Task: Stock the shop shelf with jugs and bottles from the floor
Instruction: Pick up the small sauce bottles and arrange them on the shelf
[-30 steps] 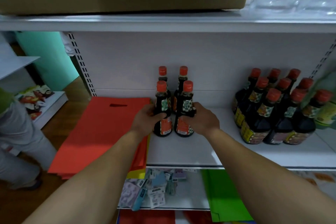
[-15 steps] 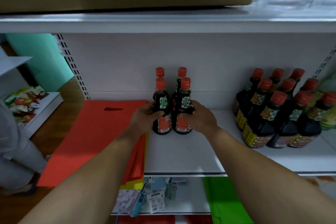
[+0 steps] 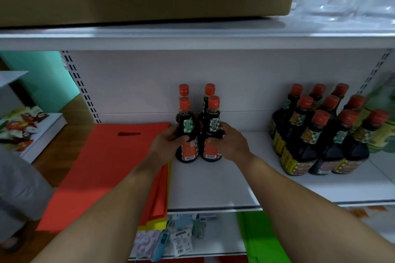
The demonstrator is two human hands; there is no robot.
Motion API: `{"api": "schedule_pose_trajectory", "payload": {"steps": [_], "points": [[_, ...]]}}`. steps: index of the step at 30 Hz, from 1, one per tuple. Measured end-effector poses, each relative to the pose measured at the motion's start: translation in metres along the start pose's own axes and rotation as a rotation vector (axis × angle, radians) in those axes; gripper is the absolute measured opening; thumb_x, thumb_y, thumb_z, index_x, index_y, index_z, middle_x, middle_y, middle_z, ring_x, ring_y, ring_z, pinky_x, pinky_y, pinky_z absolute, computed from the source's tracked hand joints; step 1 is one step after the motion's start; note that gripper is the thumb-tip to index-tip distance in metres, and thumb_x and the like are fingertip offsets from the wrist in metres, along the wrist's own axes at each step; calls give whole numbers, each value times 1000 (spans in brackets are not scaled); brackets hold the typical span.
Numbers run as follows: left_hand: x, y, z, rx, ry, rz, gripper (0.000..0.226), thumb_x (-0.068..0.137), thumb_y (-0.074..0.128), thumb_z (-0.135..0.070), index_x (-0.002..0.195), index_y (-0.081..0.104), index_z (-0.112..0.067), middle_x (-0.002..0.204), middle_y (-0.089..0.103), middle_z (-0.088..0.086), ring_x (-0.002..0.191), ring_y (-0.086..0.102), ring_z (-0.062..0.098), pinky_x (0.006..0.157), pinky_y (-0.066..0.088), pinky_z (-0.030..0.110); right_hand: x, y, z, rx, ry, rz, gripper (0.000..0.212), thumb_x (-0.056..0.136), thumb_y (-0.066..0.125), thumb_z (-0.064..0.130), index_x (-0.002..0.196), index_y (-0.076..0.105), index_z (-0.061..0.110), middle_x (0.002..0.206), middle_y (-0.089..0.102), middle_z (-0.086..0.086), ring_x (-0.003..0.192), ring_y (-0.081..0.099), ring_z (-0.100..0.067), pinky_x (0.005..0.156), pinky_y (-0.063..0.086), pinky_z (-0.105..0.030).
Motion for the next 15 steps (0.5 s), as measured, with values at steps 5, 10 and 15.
{"api": "schedule_pose_trajectory", "payload": {"steps": [5, 10, 15], "points": [[-3, 0, -4, 67, 33, -11, 42, 87, 68, -11, 123, 61, -30, 110, 67, -7, 105, 63, 12, 95, 48, 31, -4, -1, 0, 29, 21, -28, 52, 89, 63, 31, 138, 47, 21, 133, 57, -4, 119, 55, -23, 89, 40, -25], [-3, -2, -11, 131, 28, -5, 33, 86, 69, -13, 118, 66, -21, 110, 68, -4, 105, 64, 14, 88, 47, 26, -11, -2, -6, 59, 64, -57, 63, 90, 64, 35, 144, 39, 14, 143, 48, -7, 126, 51, -23, 98, 41, -28], [-28, -15, -30, 309, 76, -141, 21, 90, 64, -23, 110, 68, -19, 98, 63, -9, 93, 58, 8, 79, 39, 23, -32, -12, 0, 77, 53, -122, 57, 92, 60, 35, 143, 42, 15, 142, 49, -5, 124, 51, -21, 97, 40, -26]]}}
Point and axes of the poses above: each hand's wrist, its own x-axis towards the middle knuckle, its own y-axis out of the palm, z = x × y, the point moved 10 cm from there along x, towards the middle knuckle
